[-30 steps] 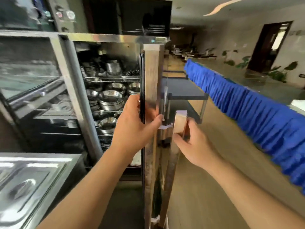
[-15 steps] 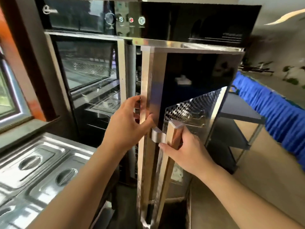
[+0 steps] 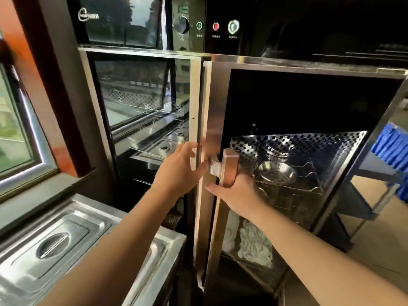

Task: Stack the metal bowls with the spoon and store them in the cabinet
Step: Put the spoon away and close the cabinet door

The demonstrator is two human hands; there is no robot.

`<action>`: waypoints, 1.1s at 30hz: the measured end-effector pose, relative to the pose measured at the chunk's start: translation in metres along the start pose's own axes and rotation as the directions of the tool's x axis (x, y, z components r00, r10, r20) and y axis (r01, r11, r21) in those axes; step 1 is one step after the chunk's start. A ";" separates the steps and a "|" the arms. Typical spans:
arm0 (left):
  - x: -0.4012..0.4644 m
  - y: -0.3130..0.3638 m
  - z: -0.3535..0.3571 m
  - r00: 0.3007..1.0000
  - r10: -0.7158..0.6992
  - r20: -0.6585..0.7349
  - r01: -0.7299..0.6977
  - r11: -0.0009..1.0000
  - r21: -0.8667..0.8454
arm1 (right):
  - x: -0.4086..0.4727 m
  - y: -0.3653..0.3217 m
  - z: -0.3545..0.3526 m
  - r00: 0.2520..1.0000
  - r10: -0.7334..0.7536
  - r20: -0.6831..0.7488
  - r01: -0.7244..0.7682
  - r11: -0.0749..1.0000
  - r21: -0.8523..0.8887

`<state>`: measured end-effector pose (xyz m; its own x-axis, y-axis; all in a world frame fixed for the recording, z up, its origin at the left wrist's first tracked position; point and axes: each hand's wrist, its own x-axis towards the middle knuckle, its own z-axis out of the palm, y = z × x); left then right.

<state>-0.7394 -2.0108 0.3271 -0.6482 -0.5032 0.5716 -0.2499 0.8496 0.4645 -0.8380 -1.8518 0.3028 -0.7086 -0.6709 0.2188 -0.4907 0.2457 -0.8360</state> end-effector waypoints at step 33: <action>0.190 -0.150 0.159 0.995 -0.026 0.095 0.007 0.981 0.192 | 0.243 0.056 0.078 0.999 0.037 -0.016 -0.034 0.985 0.169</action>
<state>-0.9394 -2.2087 0.2580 -0.7068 -0.5074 0.4928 -0.3879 0.8607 0.3299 -0.9978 -2.0560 0.2699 -0.7343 -0.6502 0.1953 -0.3736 0.1468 -0.9159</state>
